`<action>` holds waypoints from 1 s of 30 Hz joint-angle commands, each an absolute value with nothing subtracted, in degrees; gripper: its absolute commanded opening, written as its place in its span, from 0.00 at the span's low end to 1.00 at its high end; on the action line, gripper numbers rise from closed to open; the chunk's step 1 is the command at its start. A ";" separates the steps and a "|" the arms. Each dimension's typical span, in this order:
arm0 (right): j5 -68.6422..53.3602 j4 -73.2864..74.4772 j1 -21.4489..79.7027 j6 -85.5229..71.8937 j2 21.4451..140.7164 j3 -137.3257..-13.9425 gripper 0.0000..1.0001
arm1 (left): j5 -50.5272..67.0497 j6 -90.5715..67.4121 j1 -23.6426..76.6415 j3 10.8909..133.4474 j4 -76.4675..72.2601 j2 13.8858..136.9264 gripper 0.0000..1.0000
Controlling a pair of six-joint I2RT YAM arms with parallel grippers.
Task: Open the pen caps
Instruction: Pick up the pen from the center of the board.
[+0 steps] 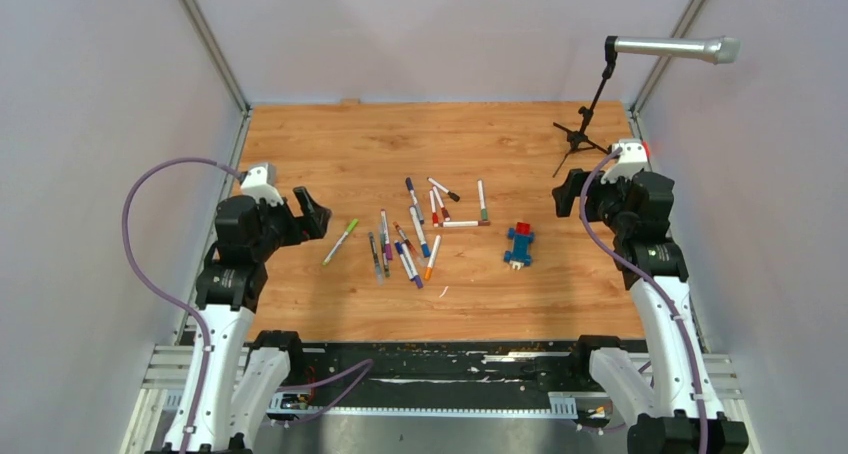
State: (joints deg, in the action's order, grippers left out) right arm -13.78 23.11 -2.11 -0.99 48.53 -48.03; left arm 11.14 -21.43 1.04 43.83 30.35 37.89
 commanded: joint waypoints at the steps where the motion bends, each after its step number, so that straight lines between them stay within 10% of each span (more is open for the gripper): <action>1: -13.76 20.12 -2.55 -2.17 47.76 -47.52 1.00 | 14.69 -21.60 1.13 43.61 27.89 38.22 1.00; 13: -42.30 23.36 -3.42 16.64 49.65 -43.58 1.00 | 28.25 -22.80 1.54 37.06 19.65 38.96 1.00; 30: -46.48 25.12 -5.36 26.47 46.16 -39.97 1.00 | -5.72 -30.61 26.25 35.39 23.21 50.74 1.00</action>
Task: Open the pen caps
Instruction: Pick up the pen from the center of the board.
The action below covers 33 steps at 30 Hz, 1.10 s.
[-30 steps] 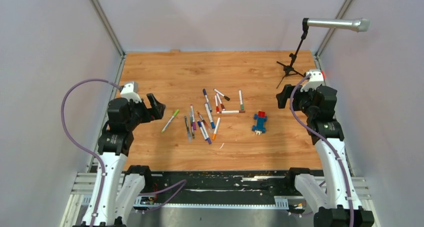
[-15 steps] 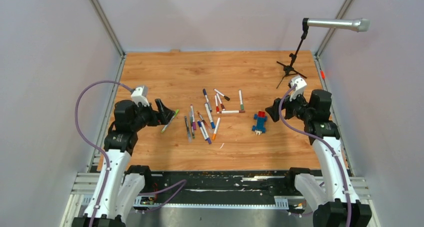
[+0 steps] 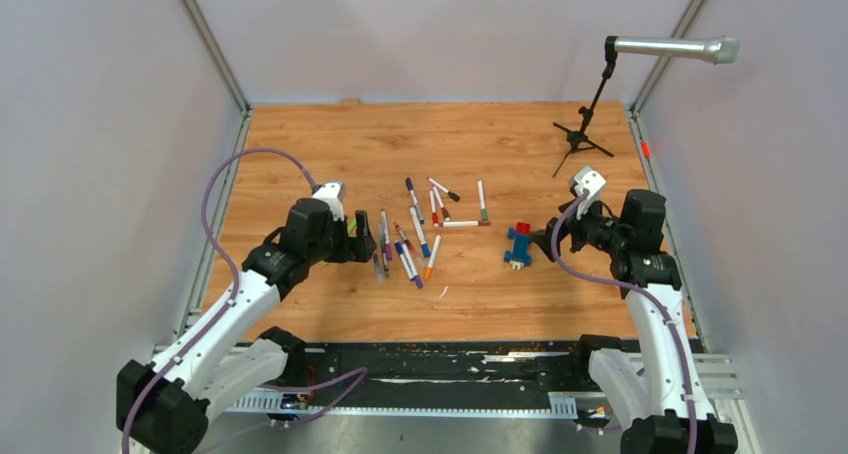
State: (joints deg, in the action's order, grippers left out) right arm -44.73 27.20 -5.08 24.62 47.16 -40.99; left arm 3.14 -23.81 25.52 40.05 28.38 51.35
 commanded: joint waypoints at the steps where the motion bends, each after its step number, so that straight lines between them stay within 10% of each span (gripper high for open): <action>1: -46.31 24.96 -5.36 26.28 46.41 -39.91 1.00 | -6.45 -32.31 26.41 33.83 21.05 50.88 1.00; 24: -47.01 25.30 -5.30 27.65 48.47 -38.94 0.95 | -16.15 -42.33 31.34 35.77 16.65 67.25 1.00; 33: -46.36 25.23 -5.31 27.85 48.21 -38.85 0.95 | -19.27 -42.39 33.02 38.82 17.81 73.92 0.79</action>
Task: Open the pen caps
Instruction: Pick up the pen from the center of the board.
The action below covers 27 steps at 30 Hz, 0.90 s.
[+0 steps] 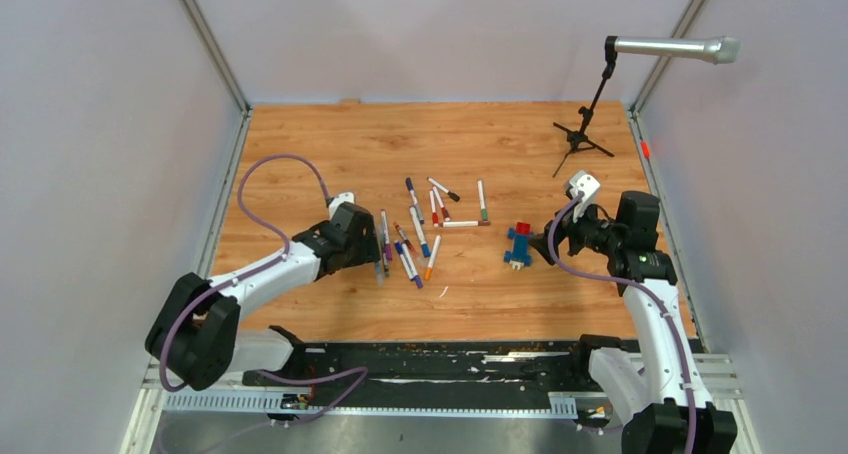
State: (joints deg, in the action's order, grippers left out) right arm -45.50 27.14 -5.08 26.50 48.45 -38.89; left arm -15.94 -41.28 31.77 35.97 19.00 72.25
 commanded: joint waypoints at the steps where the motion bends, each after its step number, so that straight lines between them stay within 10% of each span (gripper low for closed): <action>1: -46.40 25.22 -5.32 27.86 48.17 -38.85 0.95 | -19.94 -42.29 33.26 39.58 17.80 74.89 0.78; 27: -46.05 25.32 -5.32 28.27 47.57 -38.76 0.95 | -22.48 -42.23 38.84 45.09 18.65 88.12 0.39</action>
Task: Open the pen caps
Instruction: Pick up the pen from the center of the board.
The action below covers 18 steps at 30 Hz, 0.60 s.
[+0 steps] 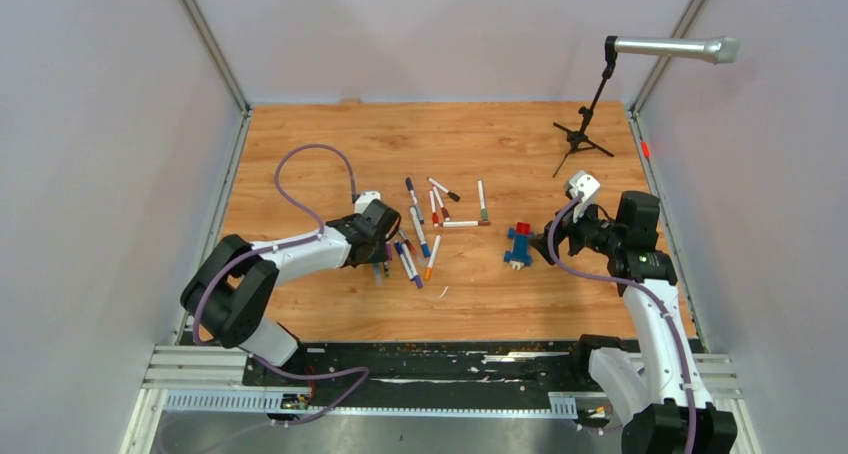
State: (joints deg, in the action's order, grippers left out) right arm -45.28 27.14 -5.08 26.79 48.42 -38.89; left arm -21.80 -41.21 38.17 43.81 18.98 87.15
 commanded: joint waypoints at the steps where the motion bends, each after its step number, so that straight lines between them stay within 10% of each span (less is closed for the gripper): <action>1: -46.05 25.31 -5.35 28.30 47.56 -38.72 0.95 | -22.50 -42.27 38.92 45.02 18.64 88.36 0.38; 18: -46.53 25.73 -5.33 28.42 47.51 -38.89 0.96 | -26.93 -36.78 39.03 47.17 21.45 82.18 0.08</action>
State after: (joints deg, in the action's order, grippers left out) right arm -45.10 27.14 -5.08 27.14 48.23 -38.89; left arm -24.23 -39.38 38.65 44.71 20.53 87.00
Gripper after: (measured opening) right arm 0.953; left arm 0.157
